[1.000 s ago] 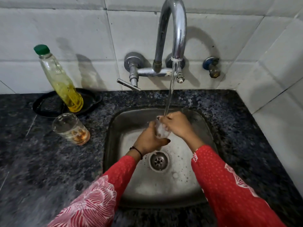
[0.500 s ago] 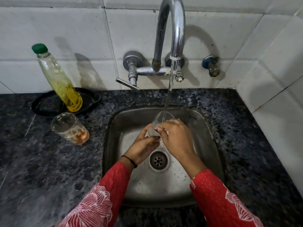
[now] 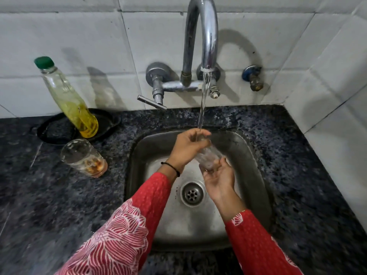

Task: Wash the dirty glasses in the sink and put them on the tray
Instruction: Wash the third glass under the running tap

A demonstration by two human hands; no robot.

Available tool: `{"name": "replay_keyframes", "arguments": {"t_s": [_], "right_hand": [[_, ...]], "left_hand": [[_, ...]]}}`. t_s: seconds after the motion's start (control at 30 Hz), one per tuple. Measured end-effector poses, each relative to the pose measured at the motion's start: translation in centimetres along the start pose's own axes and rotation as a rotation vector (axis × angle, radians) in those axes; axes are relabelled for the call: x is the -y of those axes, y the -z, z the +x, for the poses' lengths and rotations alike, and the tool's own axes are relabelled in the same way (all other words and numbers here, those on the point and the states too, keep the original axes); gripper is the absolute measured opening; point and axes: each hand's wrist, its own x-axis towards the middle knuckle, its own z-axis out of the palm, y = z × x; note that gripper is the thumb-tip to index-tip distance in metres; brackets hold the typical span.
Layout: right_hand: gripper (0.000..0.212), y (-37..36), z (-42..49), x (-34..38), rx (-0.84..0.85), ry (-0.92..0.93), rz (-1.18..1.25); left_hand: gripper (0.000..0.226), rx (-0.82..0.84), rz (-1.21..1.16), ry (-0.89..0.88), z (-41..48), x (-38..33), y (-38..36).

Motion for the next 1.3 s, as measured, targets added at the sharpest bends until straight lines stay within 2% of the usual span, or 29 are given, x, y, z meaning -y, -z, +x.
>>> {"name": "replay_keyframes", "arguments": {"t_s": [0.13,0.23,0.33,0.4,0.5,0.57,0.63,0.73,0.83,0.9,0.97,1.03,1.1,1.17,1.23,1.3], "right_hand": [[0.039,-0.6,-0.2,0.5,-0.026,0.002,0.013],[0.027,-1.1,0.5,1.8,0.030,0.039,-0.168],[0.013,-2.7,0.9,2.7,0.165,0.079,-0.365],[0.002,-4.2,0.5,2.7,0.276,0.149,-0.508],[0.015,-6.0,-0.2,2.9,0.394,0.306,-0.789],[0.024,-6.7,-0.3,3.5,0.417,0.436,-1.065],[0.031,-7.4,-0.3,4.2,0.466,0.539,-1.324],[0.038,-8.0,-0.8,4.6,0.582,0.580,-1.655],[0.023,-8.1,-1.4,5.0,0.658,0.542,-1.926],[0.015,-7.9,-2.0,5.2,0.695,0.511,-2.017],[0.014,-7.5,-2.7,5.2,0.659,0.541,-2.078],[0.015,-6.9,-3.5,5.2,0.578,0.655,-2.120],[0.016,-6.3,-4.0,5.0,0.522,0.788,-2.132],[0.019,-6.0,-4.3,4.8,0.494,0.843,-2.130],[0.022,-6.0,-4.5,4.7,0.462,0.857,-2.097],[0.023,-6.0,-4.6,4.5,0.428,0.915,-2.051]], "left_hand": [[0.028,0.057,0.125,-0.079,-1.0,-0.5,0.0],[0.052,0.151,0.101,-0.017,-3.0,-0.2,1.9],[0.072,0.312,0.018,0.078,-4.9,0.7,3.2],[0.073,0.382,-0.068,0.119,-5.3,1.5,3.5],[0.060,0.331,-0.197,0.212,-5.1,1.8,3.6],[0.060,0.246,-0.039,0.156,-4.5,2.2,3.4],[0.073,0.149,0.143,0.065,-3.9,2.9,2.9],[0.080,0.020,0.301,-0.033,-3.2,4.5,2.6],[0.082,-0.017,0.290,-0.083,-3.1,5.6,2.3],[0.082,-0.004,0.260,-0.085,-3.0,5.8,2.1],[0.073,0.067,0.171,-0.050,-2.9,5.4,2.3],[0.070,0.079,0.060,0.015,-2.5,4.2,2.8],[0.066,-0.082,-0.055,0.027,-1.8,2.7,3.7],[0.054,-0.355,-0.116,-0.098,-0.7,0.6,4.5],[0.036,-0.606,-0.030,-0.274,0.4,-2.0,5.4],[0.020,-0.778,0.198,-0.368,1.4,-4.2,6.0]]}}
